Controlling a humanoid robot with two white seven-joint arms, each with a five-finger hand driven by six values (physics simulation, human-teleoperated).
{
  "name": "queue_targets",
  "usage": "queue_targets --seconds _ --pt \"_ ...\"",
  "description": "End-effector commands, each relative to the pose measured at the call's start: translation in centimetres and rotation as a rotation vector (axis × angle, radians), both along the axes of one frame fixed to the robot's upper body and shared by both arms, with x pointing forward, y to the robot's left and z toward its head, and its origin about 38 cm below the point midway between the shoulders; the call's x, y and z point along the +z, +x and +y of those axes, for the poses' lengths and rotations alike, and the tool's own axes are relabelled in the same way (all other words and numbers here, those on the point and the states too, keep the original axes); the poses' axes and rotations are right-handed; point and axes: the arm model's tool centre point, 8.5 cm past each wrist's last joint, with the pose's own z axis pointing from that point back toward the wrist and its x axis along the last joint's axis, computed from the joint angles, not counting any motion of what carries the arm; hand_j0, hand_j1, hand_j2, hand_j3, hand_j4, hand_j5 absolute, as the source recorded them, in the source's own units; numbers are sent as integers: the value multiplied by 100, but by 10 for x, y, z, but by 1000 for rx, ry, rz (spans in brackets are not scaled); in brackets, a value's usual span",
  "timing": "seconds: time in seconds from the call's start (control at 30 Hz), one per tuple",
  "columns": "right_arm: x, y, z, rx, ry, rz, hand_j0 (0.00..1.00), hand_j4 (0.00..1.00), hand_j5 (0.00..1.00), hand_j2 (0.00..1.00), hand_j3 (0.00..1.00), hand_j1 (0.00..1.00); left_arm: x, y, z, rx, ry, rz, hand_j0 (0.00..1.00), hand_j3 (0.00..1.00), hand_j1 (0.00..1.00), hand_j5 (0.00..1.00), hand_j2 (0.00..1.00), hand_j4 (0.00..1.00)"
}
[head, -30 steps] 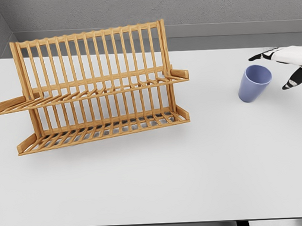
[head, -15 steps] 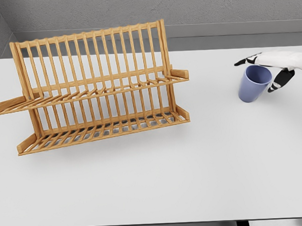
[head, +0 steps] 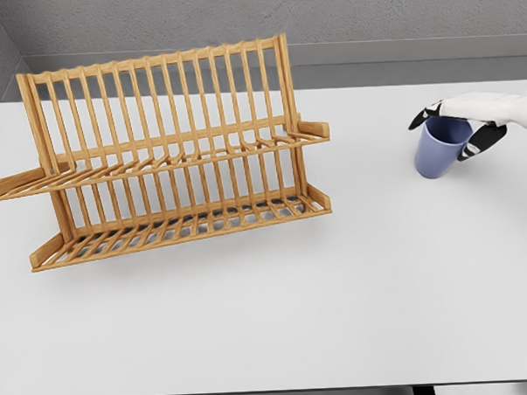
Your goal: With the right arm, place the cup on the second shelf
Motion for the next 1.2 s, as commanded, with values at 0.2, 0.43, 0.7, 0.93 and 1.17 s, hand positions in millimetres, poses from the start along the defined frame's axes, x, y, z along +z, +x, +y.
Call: queue_targets --seconds 0.2,0.43,0.7,0.93,1.17 --pt "6 1 2 5 5 -12 63 63 63 63 63 63 0 0 0 1 0 0 100 100 100 100 100 100" --pt "24 6 3 11 13 -51 63 63 63 63 63 63 0 0 0 1 0 0 100 100 100 100 100 100" --pt "48 13 6 23 17 -102 63 63 63 63 63 63 0 0 0 1 1 0 100 100 100 100 100 100" --pt "76 12 22 72 42 -174 63 63 63 63 63 63 0 0 0 1 0 0 100 100 100 100 100 100" --pt "97 6 54 164 64 -238 63 63 63 63 63 63 0 0 0 1 0 0 100 100 100 100 100 100"
